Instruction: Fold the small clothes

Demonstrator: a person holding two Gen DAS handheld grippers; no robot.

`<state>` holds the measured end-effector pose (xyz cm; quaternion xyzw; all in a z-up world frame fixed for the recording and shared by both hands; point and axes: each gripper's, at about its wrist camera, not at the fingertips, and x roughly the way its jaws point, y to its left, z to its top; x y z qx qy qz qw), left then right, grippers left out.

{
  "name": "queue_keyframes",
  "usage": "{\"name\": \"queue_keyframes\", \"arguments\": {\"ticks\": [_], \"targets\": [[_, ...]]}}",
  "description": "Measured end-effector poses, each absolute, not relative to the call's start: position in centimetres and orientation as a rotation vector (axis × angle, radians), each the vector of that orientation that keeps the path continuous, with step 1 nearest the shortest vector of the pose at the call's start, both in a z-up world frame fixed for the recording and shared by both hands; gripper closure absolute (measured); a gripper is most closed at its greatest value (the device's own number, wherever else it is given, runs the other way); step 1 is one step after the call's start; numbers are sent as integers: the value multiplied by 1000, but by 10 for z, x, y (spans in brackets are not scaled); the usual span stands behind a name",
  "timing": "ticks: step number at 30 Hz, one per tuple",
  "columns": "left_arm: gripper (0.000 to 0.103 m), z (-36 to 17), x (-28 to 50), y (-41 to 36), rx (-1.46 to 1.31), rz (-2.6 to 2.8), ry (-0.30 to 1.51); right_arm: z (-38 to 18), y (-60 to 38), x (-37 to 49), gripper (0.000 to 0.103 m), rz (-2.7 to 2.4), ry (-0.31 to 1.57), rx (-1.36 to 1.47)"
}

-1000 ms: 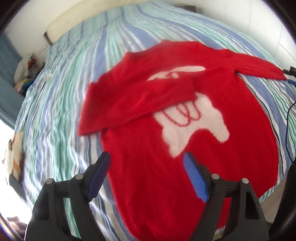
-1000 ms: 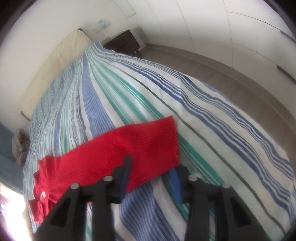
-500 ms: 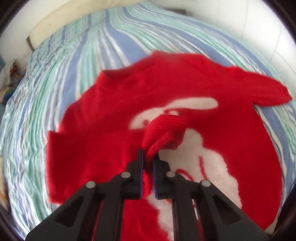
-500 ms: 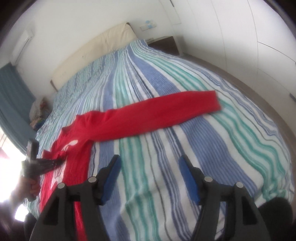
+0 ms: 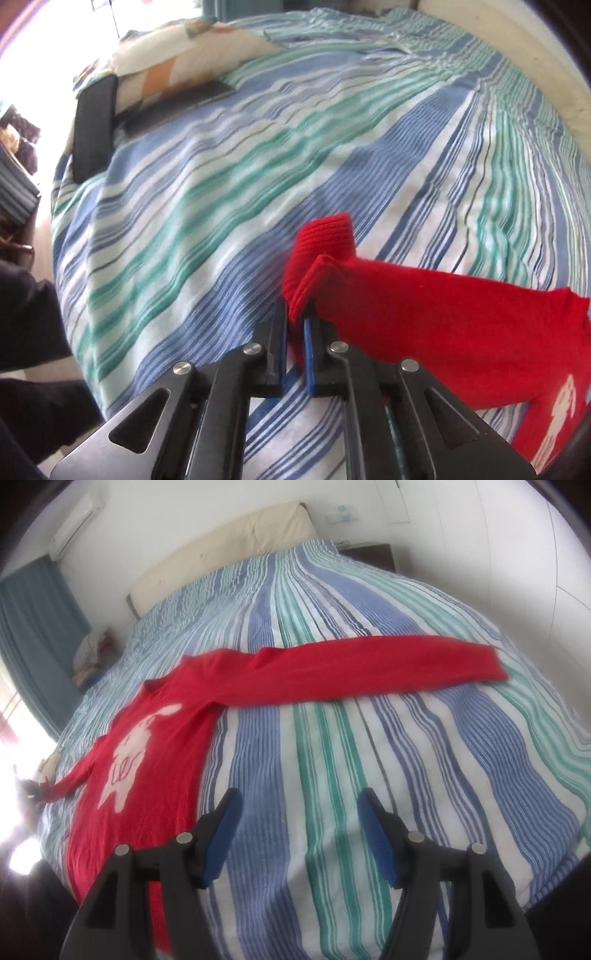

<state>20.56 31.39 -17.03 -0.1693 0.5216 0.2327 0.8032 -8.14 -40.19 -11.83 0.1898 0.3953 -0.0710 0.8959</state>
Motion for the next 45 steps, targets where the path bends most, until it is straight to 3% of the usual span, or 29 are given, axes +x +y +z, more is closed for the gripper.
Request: {"name": "queue_keyframes", "arguments": {"ticks": [11, 19, 25, 29, 32, 34, 35, 38, 41, 45], "targets": [[97, -189, 196, 324, -416, 479, 1122, -132, -395, -76, 39, -170, 884, 328], [91, -188, 172, 358, -618, 406, 1075, -133, -389, -75, 39, -157, 892, 306], [88, -180, 163, 363, -600, 491, 1100, -136, -388, -73, 39, -148, 900, 312], [66, -166, 153, 365, -504, 656, 1128, -137, -387, -73, 39, -143, 903, 312], [63, -141, 140, 357, -305, 879, 1129, -134, -391, -74, 39, -147, 901, 328], [57, -113, 141, 337, -234, 849, 1029, -128, -397, -73, 39, -154, 904, 340], [50, -99, 149, 320, -190, 774, 981, -122, -400, -70, 39, -153, 902, 331], [13, -72, 192, 249, -47, 442, 918, -92, -405, -41, 39, -126, 877, 225], [9, -75, 250, 160, 39, 19, 976, -61, -408, 20, 38, -45, 847, 155], [9, -110, 315, 57, 249, -212, 1024, -42, -397, 126, 27, 130, 850, 119]]}}
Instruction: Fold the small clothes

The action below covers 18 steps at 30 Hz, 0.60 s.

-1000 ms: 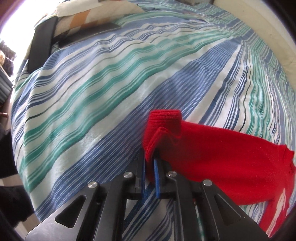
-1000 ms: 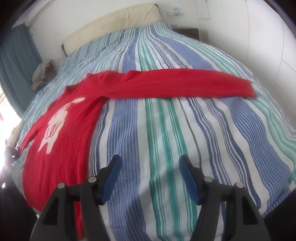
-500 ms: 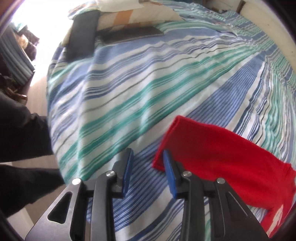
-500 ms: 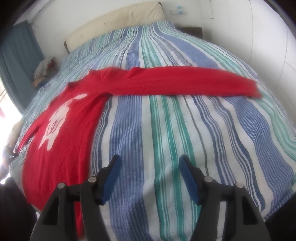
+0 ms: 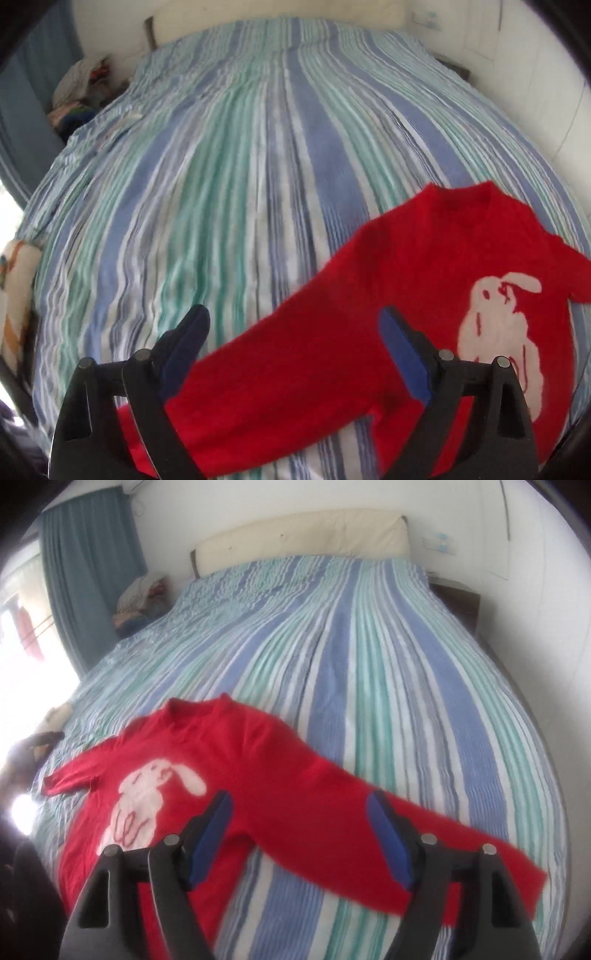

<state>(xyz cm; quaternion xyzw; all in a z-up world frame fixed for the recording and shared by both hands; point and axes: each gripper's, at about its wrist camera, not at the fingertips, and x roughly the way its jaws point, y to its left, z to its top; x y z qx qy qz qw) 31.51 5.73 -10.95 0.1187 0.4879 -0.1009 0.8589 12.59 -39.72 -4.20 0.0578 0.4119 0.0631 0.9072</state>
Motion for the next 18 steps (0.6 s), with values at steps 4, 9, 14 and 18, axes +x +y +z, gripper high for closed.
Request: {"name": "queue_keyframes", "arguments": {"ticks": [4, 9, 14, 18], "targets": [[10, -144, 376, 18, 309, -232, 1097, -71, -379, 232, 27, 258, 986, 134], [10, -164, 406, 5, 316, -299, 1169, -125, -347, 314, 27, 345, 1163, 138], [102, -165, 394, -14, 417, -384, 1156, -161, -314, 332, 96, 379, 1282, -46], [103, -136, 390, -25, 437, -311, 973, -134, -298, 317, 96, 316, 1189, -231]]}}
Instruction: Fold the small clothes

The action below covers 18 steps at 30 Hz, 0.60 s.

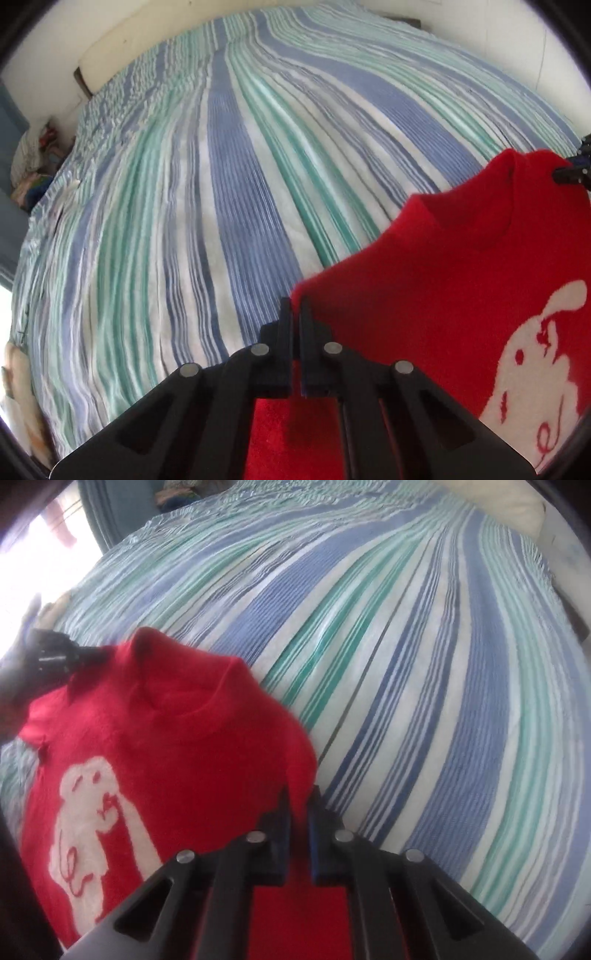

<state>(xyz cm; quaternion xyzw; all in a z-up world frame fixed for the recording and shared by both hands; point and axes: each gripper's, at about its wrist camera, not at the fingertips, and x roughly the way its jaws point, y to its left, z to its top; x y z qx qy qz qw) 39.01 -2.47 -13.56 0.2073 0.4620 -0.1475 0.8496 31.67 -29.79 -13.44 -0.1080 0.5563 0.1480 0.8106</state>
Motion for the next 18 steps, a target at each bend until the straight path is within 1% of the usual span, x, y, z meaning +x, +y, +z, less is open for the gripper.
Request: {"name": "queue_keyframes", "arguments": {"ticks": [3, 5, 7, 9, 10, 12, 13, 14, 15, 16, 17, 18], "targets": [[103, -129, 407, -29, 411, -244, 913, -114, -290, 314, 97, 245, 1088, -348], [103, -136, 421, -29, 403, -190, 897, -113, -289, 325, 97, 196, 1058, -378], [103, -154, 431, -27, 397, -151, 923, -121, -293, 338, 97, 136, 1040, -367], [102, -176, 435, -31, 412, -121, 961, -136, -303, 350, 96, 96, 1067, -334], [101, -183, 425, -34, 440, -106, 956, -147, -310, 355, 96, 91, 1097, -305], [98, -186, 420, -40, 487, -78, 933, -164, -314, 362, 95, 95, 1134, -287], [95, -182, 419, -40, 488, -74, 936, -165, -314, 362, 94, 93, 1121, -289], [81, -175, 417, -37, 476, -68, 944, -164, -314, 363, 86, 96, 1113, -280], [56, -166, 415, -31, 452, -60, 942, -160, -316, 361, 74, 92, 1115, -266], [44, -153, 409, -23, 420, -52, 924, -155, -321, 358, 64, 83, 1115, -254], [32, -138, 398, -12, 382, -56, 900, -148, -326, 352, 45, 75, 1105, -244], [31, -123, 386, 1, 343, -72, 888, -137, -332, 344, 42, 76, 1084, -233]]}}
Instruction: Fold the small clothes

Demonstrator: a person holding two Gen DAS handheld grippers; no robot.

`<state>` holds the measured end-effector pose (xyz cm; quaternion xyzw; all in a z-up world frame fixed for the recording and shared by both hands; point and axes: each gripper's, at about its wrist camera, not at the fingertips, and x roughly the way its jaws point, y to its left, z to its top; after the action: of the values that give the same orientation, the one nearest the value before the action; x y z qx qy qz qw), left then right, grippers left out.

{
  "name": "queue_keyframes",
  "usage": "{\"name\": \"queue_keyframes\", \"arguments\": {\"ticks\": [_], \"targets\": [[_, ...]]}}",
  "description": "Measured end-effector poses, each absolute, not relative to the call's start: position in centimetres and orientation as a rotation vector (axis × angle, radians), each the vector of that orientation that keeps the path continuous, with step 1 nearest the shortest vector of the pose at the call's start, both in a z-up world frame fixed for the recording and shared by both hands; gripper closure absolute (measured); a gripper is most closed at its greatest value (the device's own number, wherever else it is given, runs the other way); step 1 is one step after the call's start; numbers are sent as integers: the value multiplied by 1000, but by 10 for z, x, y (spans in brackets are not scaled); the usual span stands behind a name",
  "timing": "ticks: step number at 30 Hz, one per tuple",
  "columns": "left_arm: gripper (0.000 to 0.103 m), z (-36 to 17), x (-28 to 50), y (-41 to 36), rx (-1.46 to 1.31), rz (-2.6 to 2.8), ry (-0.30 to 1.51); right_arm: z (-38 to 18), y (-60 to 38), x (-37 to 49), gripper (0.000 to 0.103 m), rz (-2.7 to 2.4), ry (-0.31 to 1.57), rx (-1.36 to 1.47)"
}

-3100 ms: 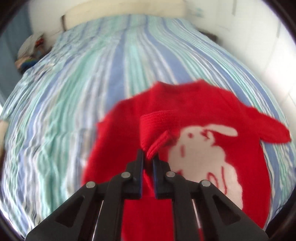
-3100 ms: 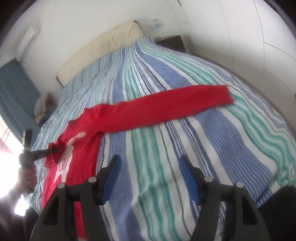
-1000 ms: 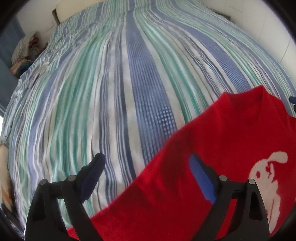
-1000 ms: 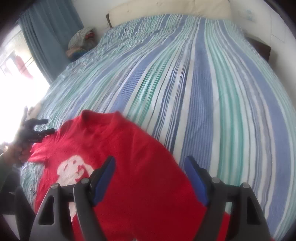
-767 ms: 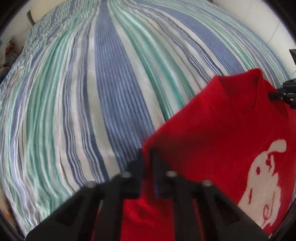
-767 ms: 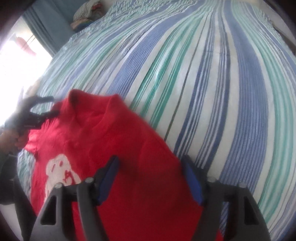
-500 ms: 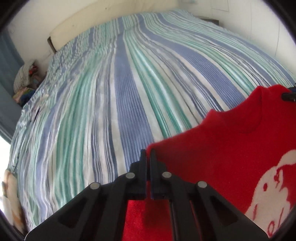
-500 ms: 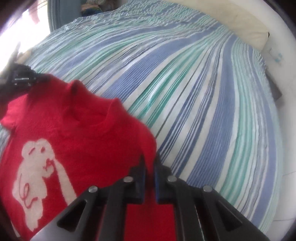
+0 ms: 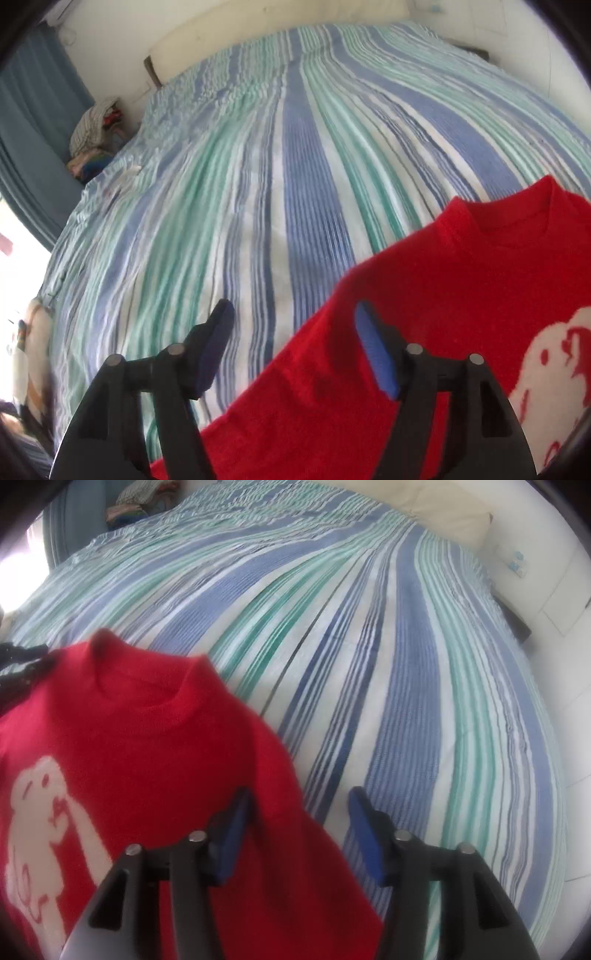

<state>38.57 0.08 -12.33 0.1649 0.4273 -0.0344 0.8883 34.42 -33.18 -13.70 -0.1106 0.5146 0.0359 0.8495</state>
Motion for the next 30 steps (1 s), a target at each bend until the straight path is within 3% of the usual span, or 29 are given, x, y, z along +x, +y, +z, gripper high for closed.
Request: {"name": "queue_keyframes", "arguments": {"ticks": [4, 8, 12, 16, 17, 19, 20, 21, 22, 23, 30], "targets": [[29, -93, 316, 47, 265, -164, 983, -93, -344, 287, 42, 113, 1046, -252], [27, -105, 214, 73, 259, -238, 1133, -64, -342, 186, 41, 224, 1073, -309], [27, -140, 119, 81, 123, -276, 1315, -77, -325, 72, 41, 358, 1212, -213], [28, -166, 68, 71, 40, -248, 1387, -116, -304, -18, 41, 453, 1306, 173], [30, -169, 64, 68, 36, -223, 1377, -127, -299, -31, 41, 445, 1308, 264], [49, -170, 59, 62, 22, -202, 1358, -150, -292, -45, 42, 411, 1297, 399], [73, -170, 58, 60, 13, -205, 1356, -161, -289, -48, 48, 382, 1298, 443], [96, -170, 57, 58, 6, -205, 1356, -171, -286, -48, 73, 365, 1292, 474], [97, -171, 55, 56, 11, -196, 1356, -178, -284, -48, 89, 343, 1289, 491], [99, -172, 54, 55, 23, -188, 1352, -182, -282, -49, 99, 312, 1291, 495], [99, -192, 29, 28, 162, -132, 1289, -193, -279, -63, 100, 200, 1301, 411]]}}
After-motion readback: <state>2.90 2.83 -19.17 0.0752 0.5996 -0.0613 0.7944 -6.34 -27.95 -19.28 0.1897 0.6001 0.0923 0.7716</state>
